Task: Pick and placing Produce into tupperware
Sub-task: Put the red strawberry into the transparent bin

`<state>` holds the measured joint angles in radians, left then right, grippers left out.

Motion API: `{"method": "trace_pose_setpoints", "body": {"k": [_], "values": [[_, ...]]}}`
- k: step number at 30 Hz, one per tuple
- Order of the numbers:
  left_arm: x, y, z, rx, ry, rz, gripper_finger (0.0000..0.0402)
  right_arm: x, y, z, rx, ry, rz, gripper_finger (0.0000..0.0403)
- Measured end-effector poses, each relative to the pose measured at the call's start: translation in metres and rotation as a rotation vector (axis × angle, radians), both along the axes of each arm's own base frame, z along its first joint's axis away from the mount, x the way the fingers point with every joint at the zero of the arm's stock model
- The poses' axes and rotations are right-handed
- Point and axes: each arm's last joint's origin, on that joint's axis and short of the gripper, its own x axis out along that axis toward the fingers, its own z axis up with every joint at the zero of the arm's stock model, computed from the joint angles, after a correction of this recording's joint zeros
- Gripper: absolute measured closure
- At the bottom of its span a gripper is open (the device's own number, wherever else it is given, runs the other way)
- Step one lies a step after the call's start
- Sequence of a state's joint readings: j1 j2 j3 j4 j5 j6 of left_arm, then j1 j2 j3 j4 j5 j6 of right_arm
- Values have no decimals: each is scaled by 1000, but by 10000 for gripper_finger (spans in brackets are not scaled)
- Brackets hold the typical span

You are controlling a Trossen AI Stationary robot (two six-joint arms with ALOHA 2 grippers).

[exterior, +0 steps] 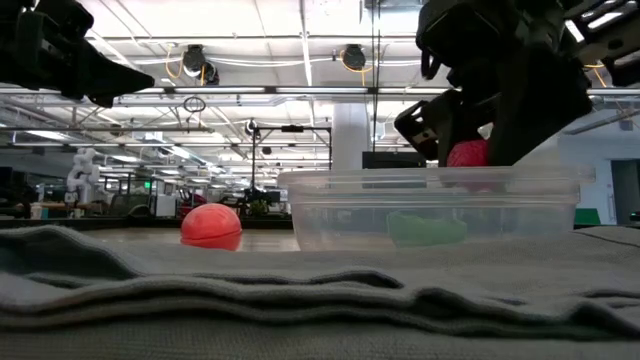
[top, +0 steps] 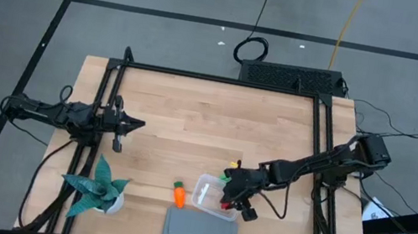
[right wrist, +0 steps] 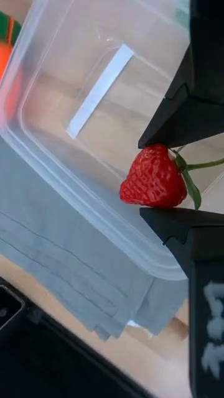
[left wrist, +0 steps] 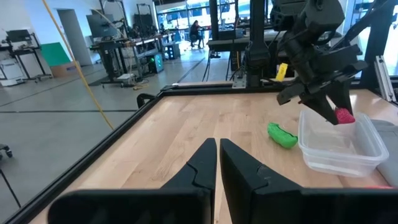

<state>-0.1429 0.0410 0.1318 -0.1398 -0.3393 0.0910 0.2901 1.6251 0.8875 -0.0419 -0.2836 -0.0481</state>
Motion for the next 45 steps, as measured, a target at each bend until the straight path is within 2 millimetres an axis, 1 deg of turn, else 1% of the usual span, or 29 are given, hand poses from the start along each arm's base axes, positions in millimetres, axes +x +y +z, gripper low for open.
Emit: {"method": "trace_pose_setpoints", "body": {"k": [13,20,25,28,34,38,41,45], "values": [[0,0,-1,2,8,0,376,0,1,-1,-23,-24,42,267],[0,0,-1,2,9,0,376,-1,7,-2,-75,-71,133,267],[0,0,-1,4,15,0,376,2,6,-11,-99,-49,112,267],[0,0,-1,4,16,0,376,5,5,-13,-87,-6,78,267],[0,0,-1,4,15,0,376,17,8,10,-114,30,59,267],[0,0,-2,4,20,0,376,22,9,18,-129,70,63,268],[0,0,-2,5,26,0,376,27,11,10,-160,152,79,268],[0,0,-3,6,31,0,376,39,18,-4,-195,236,113,268]]}}
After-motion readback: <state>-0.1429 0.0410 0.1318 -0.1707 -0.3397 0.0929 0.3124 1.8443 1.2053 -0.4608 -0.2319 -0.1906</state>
